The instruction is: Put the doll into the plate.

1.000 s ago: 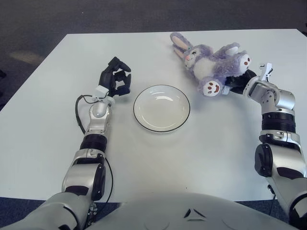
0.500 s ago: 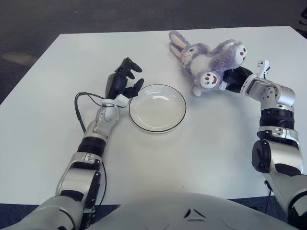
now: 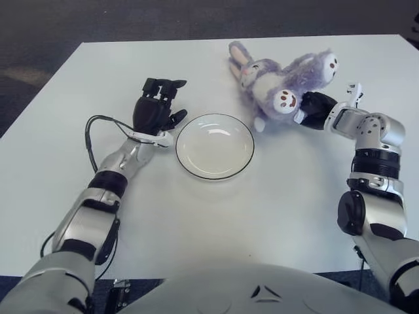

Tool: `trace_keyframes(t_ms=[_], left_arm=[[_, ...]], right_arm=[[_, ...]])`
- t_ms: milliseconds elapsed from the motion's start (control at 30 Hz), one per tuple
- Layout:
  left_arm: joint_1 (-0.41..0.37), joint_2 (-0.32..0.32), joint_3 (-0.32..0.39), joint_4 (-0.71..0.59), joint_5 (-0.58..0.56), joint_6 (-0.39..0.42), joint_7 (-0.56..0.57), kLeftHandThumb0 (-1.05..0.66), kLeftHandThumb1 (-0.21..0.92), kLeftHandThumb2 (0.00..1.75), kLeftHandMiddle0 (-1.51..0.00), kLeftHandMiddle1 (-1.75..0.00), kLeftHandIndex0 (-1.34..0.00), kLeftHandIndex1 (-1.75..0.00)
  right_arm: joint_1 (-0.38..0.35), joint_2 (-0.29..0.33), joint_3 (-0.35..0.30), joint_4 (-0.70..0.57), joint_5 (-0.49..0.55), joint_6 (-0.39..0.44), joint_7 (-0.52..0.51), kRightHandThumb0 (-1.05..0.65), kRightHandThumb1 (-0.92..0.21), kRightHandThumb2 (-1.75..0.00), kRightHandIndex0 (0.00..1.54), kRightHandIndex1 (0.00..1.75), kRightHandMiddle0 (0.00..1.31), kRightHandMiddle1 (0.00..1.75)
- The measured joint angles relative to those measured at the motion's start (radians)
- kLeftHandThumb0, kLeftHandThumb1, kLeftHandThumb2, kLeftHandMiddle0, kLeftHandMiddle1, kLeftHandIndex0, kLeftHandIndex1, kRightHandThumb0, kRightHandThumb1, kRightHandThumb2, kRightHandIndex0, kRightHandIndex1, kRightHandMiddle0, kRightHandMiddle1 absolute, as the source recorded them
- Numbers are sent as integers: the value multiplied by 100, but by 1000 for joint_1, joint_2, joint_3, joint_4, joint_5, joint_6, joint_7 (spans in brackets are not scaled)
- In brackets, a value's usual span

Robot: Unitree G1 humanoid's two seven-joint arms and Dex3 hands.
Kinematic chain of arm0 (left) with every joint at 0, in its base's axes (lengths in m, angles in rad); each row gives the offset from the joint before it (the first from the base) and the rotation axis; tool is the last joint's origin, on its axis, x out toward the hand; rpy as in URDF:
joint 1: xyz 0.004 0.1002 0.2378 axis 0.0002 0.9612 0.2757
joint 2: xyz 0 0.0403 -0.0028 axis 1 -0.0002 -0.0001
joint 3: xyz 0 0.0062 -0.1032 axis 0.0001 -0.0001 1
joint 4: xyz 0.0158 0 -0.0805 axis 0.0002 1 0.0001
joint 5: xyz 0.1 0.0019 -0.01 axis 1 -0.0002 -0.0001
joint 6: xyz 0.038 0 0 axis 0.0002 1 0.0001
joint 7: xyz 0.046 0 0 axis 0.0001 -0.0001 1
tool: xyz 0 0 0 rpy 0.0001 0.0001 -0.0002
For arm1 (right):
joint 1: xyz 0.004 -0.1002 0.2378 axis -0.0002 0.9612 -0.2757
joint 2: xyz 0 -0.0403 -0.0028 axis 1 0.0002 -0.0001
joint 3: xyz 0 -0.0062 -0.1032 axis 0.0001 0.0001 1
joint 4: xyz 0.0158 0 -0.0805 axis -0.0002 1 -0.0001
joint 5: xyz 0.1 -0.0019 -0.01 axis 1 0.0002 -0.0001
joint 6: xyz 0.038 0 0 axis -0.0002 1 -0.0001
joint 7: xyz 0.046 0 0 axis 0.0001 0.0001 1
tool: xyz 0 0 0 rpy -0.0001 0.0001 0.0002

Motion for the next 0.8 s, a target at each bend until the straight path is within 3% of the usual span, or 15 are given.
trace_keyframes(t_ms=[67,267,533,800], left_arm=[[-34,-6,-30,34,21,5,34,-76,81,46,-1,-40,0,-30],[-122,-15,-108,124,54,19,114,-82,90,35,0,-33,0,-18],[-175,-16,-160,176,59,18,150,-82,92,46,-3,-31,0,-24],[-179,-17,-165,177,21,-6,151,-78,92,59,-9,-35,0,-31]], right_arm=[[0,8,0,-5,15,15,1,0,-51,-109,36,175,34,175],[1,23,0,-38,29,56,-1,0,-57,-103,33,175,30,175],[4,22,-2,-87,30,78,-13,0,-55,-105,34,175,31,175],[6,22,-2,-95,30,85,-14,0,-51,-109,36,175,34,175]])
